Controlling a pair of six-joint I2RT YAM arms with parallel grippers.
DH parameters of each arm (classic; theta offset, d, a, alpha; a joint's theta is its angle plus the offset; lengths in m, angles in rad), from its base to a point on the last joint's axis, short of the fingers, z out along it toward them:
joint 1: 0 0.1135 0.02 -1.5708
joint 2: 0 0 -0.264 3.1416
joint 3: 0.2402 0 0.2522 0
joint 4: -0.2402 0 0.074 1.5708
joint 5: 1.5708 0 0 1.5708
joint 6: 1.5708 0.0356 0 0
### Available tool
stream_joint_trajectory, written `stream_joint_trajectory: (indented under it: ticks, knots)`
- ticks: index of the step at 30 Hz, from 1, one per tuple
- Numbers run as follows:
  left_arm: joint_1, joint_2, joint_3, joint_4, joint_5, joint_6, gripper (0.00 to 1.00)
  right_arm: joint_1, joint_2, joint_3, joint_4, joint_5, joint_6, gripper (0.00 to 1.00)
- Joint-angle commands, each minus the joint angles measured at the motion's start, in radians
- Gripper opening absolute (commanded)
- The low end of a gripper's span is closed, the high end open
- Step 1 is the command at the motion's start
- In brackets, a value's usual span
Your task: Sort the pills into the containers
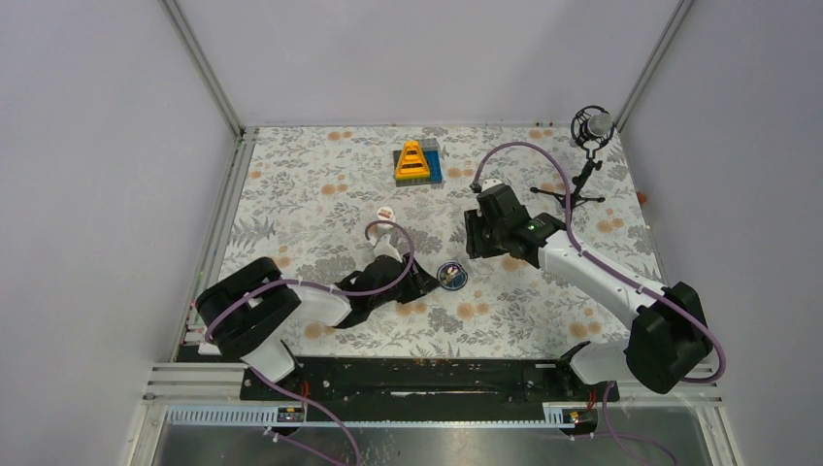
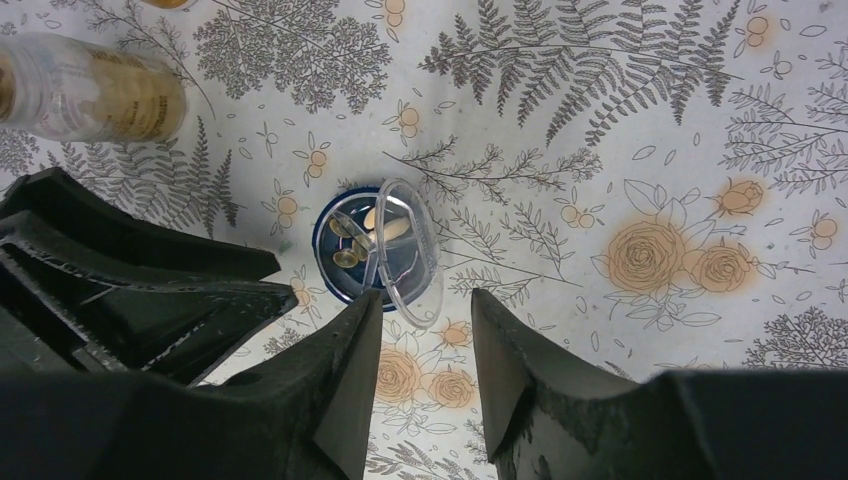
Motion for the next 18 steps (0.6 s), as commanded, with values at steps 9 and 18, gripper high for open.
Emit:
stream_joint_trajectory:
  ticks: [9,18]
  knots:
    - [-0.008,0.094,0.090,0.097,-0.025,-0.052,0.31,-0.009,-0.012,-0.023,0.069,-0.073,0.001,0.48]
    - [-0.012,0.102,0.105,0.035,-0.068,-0.051,0.25,-0.010,-0.008,-0.041,0.093,-0.116,0.001,0.43]
